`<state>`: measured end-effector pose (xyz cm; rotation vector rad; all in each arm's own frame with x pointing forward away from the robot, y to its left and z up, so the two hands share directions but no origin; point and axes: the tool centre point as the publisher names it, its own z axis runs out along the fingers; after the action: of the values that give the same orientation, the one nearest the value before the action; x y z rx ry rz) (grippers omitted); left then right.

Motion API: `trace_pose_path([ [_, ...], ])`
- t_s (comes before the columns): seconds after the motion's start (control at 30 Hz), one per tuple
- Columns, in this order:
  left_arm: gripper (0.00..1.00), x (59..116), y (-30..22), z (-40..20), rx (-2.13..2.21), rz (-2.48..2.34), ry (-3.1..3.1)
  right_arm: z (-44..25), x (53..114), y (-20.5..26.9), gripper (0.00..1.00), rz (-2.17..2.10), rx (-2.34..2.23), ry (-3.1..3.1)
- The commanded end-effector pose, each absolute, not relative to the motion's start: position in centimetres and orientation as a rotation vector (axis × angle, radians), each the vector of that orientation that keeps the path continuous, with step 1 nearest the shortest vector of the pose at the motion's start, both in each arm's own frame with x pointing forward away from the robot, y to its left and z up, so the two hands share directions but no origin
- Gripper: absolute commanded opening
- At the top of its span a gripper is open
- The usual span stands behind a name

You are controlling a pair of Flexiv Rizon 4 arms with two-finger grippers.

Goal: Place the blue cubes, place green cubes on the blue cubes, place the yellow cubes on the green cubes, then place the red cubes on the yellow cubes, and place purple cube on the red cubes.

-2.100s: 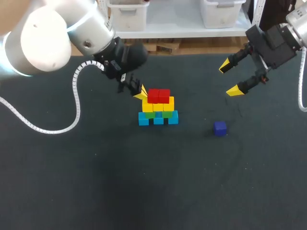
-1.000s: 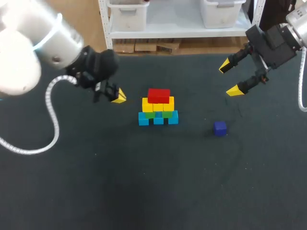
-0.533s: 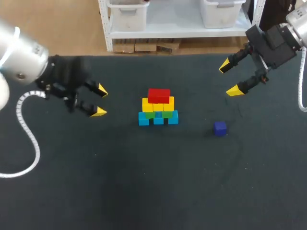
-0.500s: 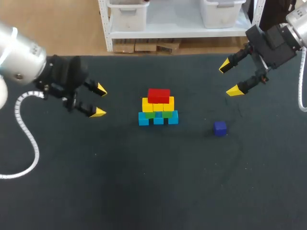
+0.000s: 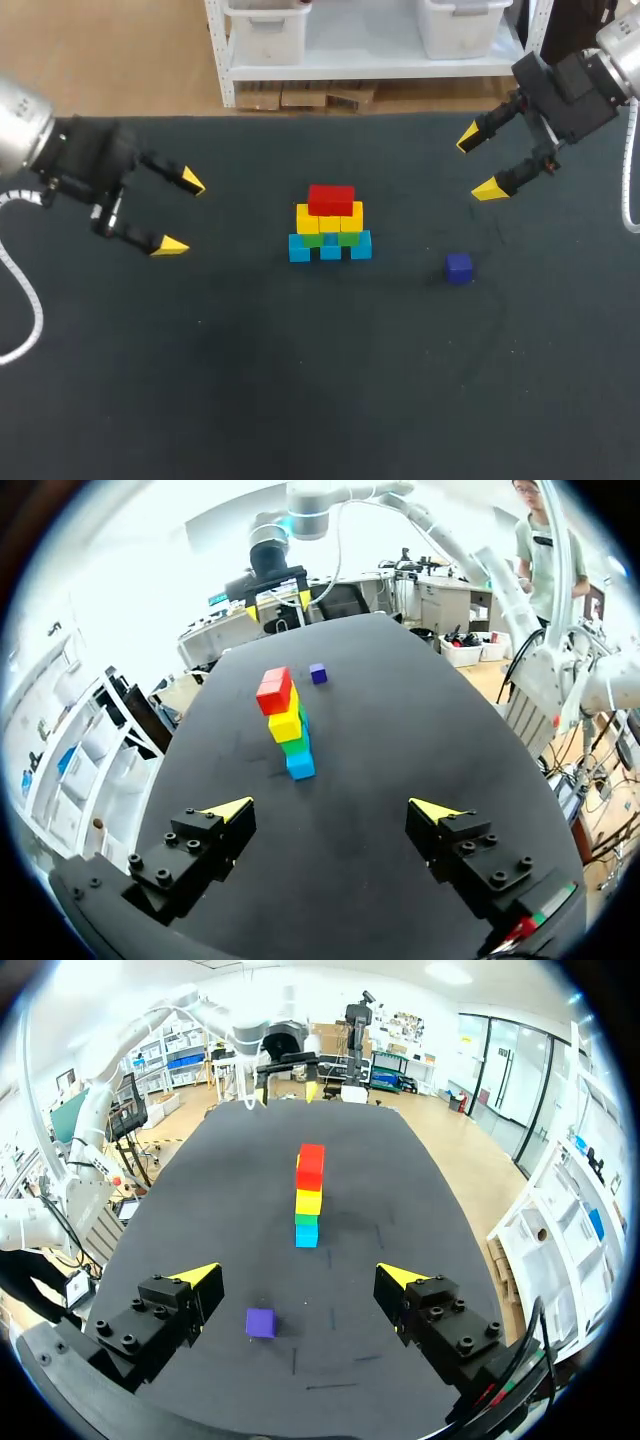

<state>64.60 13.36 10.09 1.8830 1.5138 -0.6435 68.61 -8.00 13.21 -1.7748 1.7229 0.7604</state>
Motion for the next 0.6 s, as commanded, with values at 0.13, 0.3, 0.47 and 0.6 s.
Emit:
trace_pose_path([
  [0.13, 1.0, 65.2, 13.3, 10.2, 1.906, -0.663, 1.515, 13.1, 68.5, -8.0, 1.0, 0.696, -1.804, 1.71],
  [0.3, 1.0, 65.2, 13.3, 10.2, 1.906, -0.663, 1.515, 12.0, 66.4, -7.6, 1.0, 0.648, -1.836, 1.694],
  [0.47, 1.0, 65.2, 13.3, 10.2, 1.906, -0.663, 1.515, 9.6, 64.2, -7.4, 1.0, 0.703, -1.776, 1.749],
  [0.6, 1.0, 65.2, 13.3, 10.2, 1.906, -0.663, 1.515, 7.4, 62.9, -7.9, 1.0, 0.735, -1.703, 1.805],
])
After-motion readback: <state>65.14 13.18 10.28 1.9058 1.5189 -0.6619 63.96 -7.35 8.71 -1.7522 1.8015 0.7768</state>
